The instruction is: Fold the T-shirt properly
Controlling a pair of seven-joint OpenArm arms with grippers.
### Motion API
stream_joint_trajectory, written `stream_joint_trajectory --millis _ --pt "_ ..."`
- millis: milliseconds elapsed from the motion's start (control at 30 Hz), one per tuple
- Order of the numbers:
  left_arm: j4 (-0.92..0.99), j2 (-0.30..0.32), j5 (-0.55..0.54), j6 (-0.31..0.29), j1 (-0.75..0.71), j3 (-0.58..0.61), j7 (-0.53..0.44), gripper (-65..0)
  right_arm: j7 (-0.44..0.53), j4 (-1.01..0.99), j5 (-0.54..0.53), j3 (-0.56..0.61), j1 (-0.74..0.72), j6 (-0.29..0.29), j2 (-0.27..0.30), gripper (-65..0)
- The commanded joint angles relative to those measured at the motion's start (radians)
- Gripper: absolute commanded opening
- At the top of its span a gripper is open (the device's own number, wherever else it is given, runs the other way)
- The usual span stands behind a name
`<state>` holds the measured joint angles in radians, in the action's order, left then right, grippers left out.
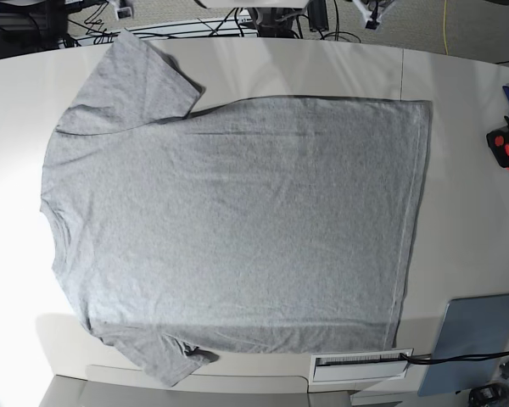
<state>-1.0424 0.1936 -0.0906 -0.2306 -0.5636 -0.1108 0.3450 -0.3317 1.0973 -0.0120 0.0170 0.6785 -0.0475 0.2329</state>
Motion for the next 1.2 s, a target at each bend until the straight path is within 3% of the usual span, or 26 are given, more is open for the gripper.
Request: stream_joint_trajectory --millis 0,267,400,500,767,833,1000,1100,1167 --pt "-0.056 0.019 -0.012 -0.006 -0.039 -0.003 0.003 -40.9 0.000 0.057 -0.014 -0.003 0.042 -0.001 0.020 -53.4" --pt "-0.462 0.127 -0.079 -0.005 -0.301 -0.003 0.010 -40.9 -0.088 0.494 -0.112 -0.004 0.325 0.000 0.184 -53.4" --pt "-0.674 0.182 -0.079 -0.005 -0.387 -0.005 0.079 -40.9 -0.162 0.702 -0.111 -0.008 0.426 0.025 0.254 -53.4" --pt "-0.819 0.224 -0.077 0.009 -0.420 -0.005 0.108 -40.9 -0.212 0.843 -0.106 -0.040 0.473 0.084 0.263 -53.4" --pt "-1.068 0.306 0.128 -0.012 -0.373 -0.005 0.129 -40.9 -0.267 1.089 -0.100 -0.252 0.478 0.080 0.264 -53.4" --pt "-1.080 0.333 0.174 -0.044 -0.328 -0.005 0.127 -40.9 -0.275 1.115 -0.100 -0.300 0.464 0.057 0.264 -53.4" --pt "-1.074 0.427 0.184 -0.160 -0.210 0.005 0.084 -40.9 -0.375 1.120 -0.053 -0.359 0.385 -0.156 0.269 -53.4" --pt "-1.053 0.476 0.184 -0.234 -0.144 0.005 0.047 -40.9 -0.377 1.120 -0.048 -0.359 0.345 -0.174 0.269 -53.4" --pt "-1.030 0.500 0.185 -0.254 -0.109 0.005 0.041 -40.9 -0.371 1.120 -0.048 -0.359 0.323 -0.185 0.269 -53.4"
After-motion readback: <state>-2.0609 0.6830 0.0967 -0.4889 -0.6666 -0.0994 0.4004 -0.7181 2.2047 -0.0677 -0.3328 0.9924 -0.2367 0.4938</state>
